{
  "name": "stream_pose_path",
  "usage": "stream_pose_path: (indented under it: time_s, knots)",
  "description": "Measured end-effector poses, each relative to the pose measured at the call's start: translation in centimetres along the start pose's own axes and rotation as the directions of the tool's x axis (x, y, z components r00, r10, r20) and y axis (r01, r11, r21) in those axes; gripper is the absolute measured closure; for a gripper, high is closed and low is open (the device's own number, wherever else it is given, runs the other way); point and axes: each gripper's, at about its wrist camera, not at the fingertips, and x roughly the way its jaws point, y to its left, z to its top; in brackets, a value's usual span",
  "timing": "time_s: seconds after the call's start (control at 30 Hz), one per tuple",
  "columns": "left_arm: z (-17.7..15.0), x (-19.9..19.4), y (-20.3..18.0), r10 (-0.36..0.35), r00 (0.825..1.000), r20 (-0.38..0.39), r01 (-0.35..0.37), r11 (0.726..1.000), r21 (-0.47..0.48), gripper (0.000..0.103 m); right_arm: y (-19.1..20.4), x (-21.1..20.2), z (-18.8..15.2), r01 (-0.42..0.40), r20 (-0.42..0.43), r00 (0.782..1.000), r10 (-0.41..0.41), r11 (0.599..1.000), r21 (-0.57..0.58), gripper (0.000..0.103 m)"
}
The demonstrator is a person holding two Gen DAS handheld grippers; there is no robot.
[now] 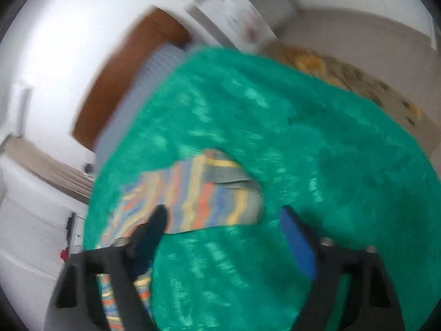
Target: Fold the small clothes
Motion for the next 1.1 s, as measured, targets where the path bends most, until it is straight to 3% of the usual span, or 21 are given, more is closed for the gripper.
stream_pose_path:
  time_s: [0.07, 0.1, 0.23, 0.3, 0.37, 0.4, 0.43, 0.53, 0.63, 0.7, 0.87, 1.03, 1.1]
  knots:
    - [-0.1, 0.5, -0.1, 0.015, 1.0, -0.014, -0.015, 1.0, 0.007, 0.0, 0.7, 1.5, 1.0, 0.127, -0.023, 0.991, -0.132, 0.98, -0.151, 0.026]
    - [-0.3, 0.6, -0.2, 0.021, 1.0, -0.017, -0.02, 1.0, 0.008, 0.0, 1.6, 2.4, 1.1, 0.178, -0.029, 0.981, -0.193, 0.946, -0.27, 0.026]
    - [-0.4, 1.6, -0.2, 0.051, 0.998, -0.043, -0.051, 0.999, 0.014, 0.0, 4.1, 5.8, 0.1, 0.212, -0.04, 0.961, -0.275, 0.819, -0.533, 0.026]
    - [-0.5, 1.8, -0.4, 0.069, 0.997, -0.045, -0.068, 0.997, 0.027, 0.0, 4.5, 6.5, 0.6, 0.216, -0.019, 0.962, -0.271, 0.806, -0.552, 0.033]
    - [-0.7, 1.8, -0.6, 0.082, 0.996, -0.044, -0.08, 0.996, 0.041, 0.0, 3.1, 6.8, 2.0, 0.186, -0.036, 0.973, -0.227, 0.869, -0.46, 0.047]
    - [-0.8, 1.8, -0.7, 0.085, 0.995, -0.043, -0.083, 0.995, 0.047, 0.0, 1.9, 6.6, 2.9, 0.16, -0.041, 0.981, -0.191, 0.906, -0.391, 0.067]
    - [-0.9, 1.8, -0.8, 0.088, 0.995, -0.042, -0.086, 0.995, 0.052, 0.0, 1.1, 6.5, 3.2, 0.164, -0.034, 0.982, -0.187, 0.924, -0.346, 0.099]
    - [-1.0, 1.9, -0.9, 0.093, 0.995, -0.043, -0.09, 0.994, 0.06, 0.0, -1.5, 5.6, 4.7, 0.123, -0.051, 0.99, -0.134, 0.975, -0.185, 0.099]
    - [-1.0, 2.1, -1.1, 0.098, 0.994, -0.044, -0.095, 0.993, 0.069, 0.0, -1.7, 4.3, 5.9, 0.104, -0.066, 0.991, -0.114, 0.985, -0.134, 0.099]
    - [-1.0, 2.1, -1.1, 0.098, 0.994, -0.043, -0.095, 0.993, 0.069, 0.0, -0.6, 3.3, 6.8, 0.046, -0.076, 0.996, -0.054, 0.994, -0.102, 0.099]
    - [-1.1, 2.2, -1.1, 0.09, 0.995, -0.043, -0.087, 0.994, 0.065, 0.0, 9.5, 1.9, 6.7, -0.152, -0.115, 0.984, 0.134, 0.975, -0.163, 0.099]
    - [-1.0, 2.5, -1.0, 0.077, 0.996, -0.048, -0.074, 0.995, 0.062, 0.0, 22.5, 2.7, 3.9, -0.338, -0.219, 0.934, 0.282, 0.896, -0.287, 0.099]
    - [-1.0, 2.5, -0.9, 0.073, 0.996, -0.049, -0.07, 0.996, 0.061, 0.0, 26.7, 4.3, 2.0, -0.379, -0.272, 0.915, 0.297, 0.863, -0.333, 0.099]
